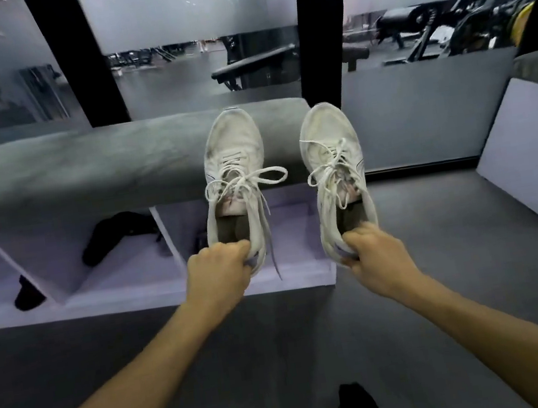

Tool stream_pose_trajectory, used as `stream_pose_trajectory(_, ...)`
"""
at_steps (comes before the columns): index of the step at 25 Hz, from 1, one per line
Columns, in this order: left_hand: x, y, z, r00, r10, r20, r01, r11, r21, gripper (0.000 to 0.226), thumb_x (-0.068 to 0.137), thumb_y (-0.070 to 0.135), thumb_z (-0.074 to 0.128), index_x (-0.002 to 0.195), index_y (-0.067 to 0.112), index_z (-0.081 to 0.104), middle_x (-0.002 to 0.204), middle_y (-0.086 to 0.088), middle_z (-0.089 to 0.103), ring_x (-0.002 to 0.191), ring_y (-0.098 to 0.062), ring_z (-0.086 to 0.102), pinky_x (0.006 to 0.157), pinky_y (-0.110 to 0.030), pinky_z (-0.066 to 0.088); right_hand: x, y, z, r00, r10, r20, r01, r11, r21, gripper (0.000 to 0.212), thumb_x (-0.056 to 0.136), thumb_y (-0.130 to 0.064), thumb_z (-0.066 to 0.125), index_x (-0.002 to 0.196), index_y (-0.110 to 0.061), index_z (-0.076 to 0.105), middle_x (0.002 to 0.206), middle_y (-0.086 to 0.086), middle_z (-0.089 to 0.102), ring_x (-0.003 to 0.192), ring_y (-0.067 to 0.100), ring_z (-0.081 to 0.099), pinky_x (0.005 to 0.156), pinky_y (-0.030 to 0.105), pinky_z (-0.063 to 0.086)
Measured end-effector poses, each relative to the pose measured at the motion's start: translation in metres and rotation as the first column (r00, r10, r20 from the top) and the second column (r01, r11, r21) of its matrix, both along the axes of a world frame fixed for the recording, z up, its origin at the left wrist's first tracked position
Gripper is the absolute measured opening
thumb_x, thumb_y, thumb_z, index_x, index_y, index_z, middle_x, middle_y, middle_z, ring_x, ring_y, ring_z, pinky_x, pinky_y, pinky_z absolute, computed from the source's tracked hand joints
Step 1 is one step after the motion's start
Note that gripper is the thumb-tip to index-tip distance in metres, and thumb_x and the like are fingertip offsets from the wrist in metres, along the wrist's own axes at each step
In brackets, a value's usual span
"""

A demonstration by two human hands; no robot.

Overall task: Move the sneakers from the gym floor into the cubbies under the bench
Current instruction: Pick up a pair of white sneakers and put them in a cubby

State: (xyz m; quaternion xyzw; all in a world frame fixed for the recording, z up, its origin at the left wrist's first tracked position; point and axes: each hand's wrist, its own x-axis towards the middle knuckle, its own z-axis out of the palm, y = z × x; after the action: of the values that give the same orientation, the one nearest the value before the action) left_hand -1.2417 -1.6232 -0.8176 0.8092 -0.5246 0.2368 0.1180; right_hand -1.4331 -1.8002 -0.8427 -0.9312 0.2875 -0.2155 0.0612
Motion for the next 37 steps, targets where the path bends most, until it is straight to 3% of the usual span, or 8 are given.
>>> stream_pose_trajectory(8, -0.037, 0.046, -0.085, 0.978, 0.072, -0.194, -0.037, 0.984, 0.174, 0.019, 0.082, 0.032, 0.065, 0.073, 0.017, 0.059, 0.071, -0.007, 0.065, 0.066, -0.033, 0.061, 0.057, -0.037, 0.048, -0.047, 0.057, -0.081, 0.985, 0.024, -0.17, 0.0, 0.991, 0.137, 0.007, 0.08, -0.018, 0.06, 0.086, -0.014, 0.058, 0.102, 0.005, 0.058, 0.089, 0.03, 0.059, 0.062, 0.03, 0.038)
stream_pose_trajectory(12, -0.035, 0.033, -0.099, 0.97, 0.09, -0.224, -0.039, 0.974, 0.225, 0.022, 0.086, 0.039, 0.058, 0.083, 0.017, 0.061, 0.084, -0.006, 0.066, 0.08, -0.031, 0.062, 0.062, -0.032, 0.036, -0.034, 0.055, -0.093, 0.974, 0.051, -0.219, 0.0, 0.973, 0.23, 0.004, 0.084, -0.021, 0.059, 0.086, -0.018, 0.057, 0.102, 0.003, 0.057, 0.083, 0.026, 0.059, 0.066, 0.028, 0.04)
stream_pose_trajectory(16, -0.007, -0.012, -0.121, 0.946, 0.124, -0.298, -0.035, 0.957, 0.287, 0.021, 0.087, 0.04, 0.057, 0.08, 0.02, 0.056, 0.086, -0.005, 0.065, 0.083, -0.029, 0.061, 0.063, -0.03, 0.036, 0.012, 0.024, -0.105, 0.963, 0.073, -0.26, 0.014, 0.948, 0.317, 0.015, 0.084, -0.019, 0.06, 0.079, -0.021, 0.046, 0.092, 0.0, 0.053, 0.072, 0.023, 0.05, 0.064, 0.028, 0.037)
stream_pose_trajectory(20, 0.038, -0.074, -0.147, 0.937, 0.112, -0.33, 0.005, 0.943, 0.333, 0.02, 0.086, 0.038, 0.057, 0.08, 0.02, 0.058, 0.087, -0.007, 0.065, 0.086, -0.031, 0.061, 0.066, -0.032, 0.044, 0.07, -0.023, -0.126, 0.943, 0.107, -0.315, 0.012, 0.935, 0.356, 0.013, 0.081, -0.017, 0.061, 0.081, -0.02, 0.048, 0.091, 0.002, 0.053, 0.077, 0.028, 0.054, 0.064, 0.029, 0.037)
stream_pose_trajectory(24, 0.087, -0.149, -0.171, 0.936, 0.127, -0.327, 0.004, 0.928, 0.372, 0.017, 0.086, 0.035, 0.057, 0.08, 0.018, 0.058, 0.092, -0.008, 0.065, 0.092, -0.034, 0.061, 0.062, -0.032, 0.037, 0.131, -0.082, -0.157, 0.936, 0.091, -0.341, 0.045, 0.927, 0.371, 0.013, 0.081, -0.02, 0.057, 0.078, -0.018, 0.045, 0.095, 0.008, 0.056, 0.083, 0.034, 0.056, 0.065, 0.031, 0.038)
stream_pose_trajectory(28, 0.13, -0.208, -0.193, 0.932, 0.144, -0.331, -0.006, 0.923, 0.385, 0.017, 0.082, 0.03, 0.062, 0.072, 0.02, 0.052, 0.089, -0.01, 0.063, 0.09, -0.035, 0.062, 0.061, -0.032, 0.04, 0.171, -0.133, -0.176, 0.928, 0.078, -0.363, 0.075, 0.918, 0.389, 0.016, 0.086, -0.024, 0.055, 0.096, -0.012, 0.055, 0.105, 0.011, 0.057, 0.093, 0.037, 0.056, 0.071, 0.033, 0.042)
stream_pose_trajectory(31, 0.164, -0.251, -0.215, 0.918, 0.159, -0.364, 0.012, 0.904, 0.426, 0.023, 0.081, 0.03, 0.063, 0.069, 0.019, 0.048, 0.091, -0.01, 0.063, 0.091, -0.036, 0.061, 0.065, -0.034, 0.042, 0.203, -0.174, -0.195, 0.931, 0.061, -0.359, 0.102, 0.903, 0.417, 0.01, 0.083, -0.022, 0.056, 0.087, -0.014, 0.052, 0.103, 0.013, 0.059, 0.093, 0.038, 0.056, 0.075, 0.035, 0.046)
stream_pose_trajectory(37, 0.2, -0.301, -0.262, 0.916, 0.216, -0.339, -0.016, 0.862, 0.506, 0.032, 0.083, 0.039, 0.061, 0.11, 0.021, 0.062, 0.113, -0.008, 0.06, 0.102, -0.03, 0.058, 0.075, -0.031, 0.041, 0.247, -0.218, -0.227, 0.925, 0.062, -0.375, 0.139, 0.864, 0.484, 0.038, 0.086, -0.023, 0.06, 0.122, -0.015, 0.051, 0.124, 0.008, 0.054, 0.109, 0.029, 0.053, 0.094, 0.034, 0.044)
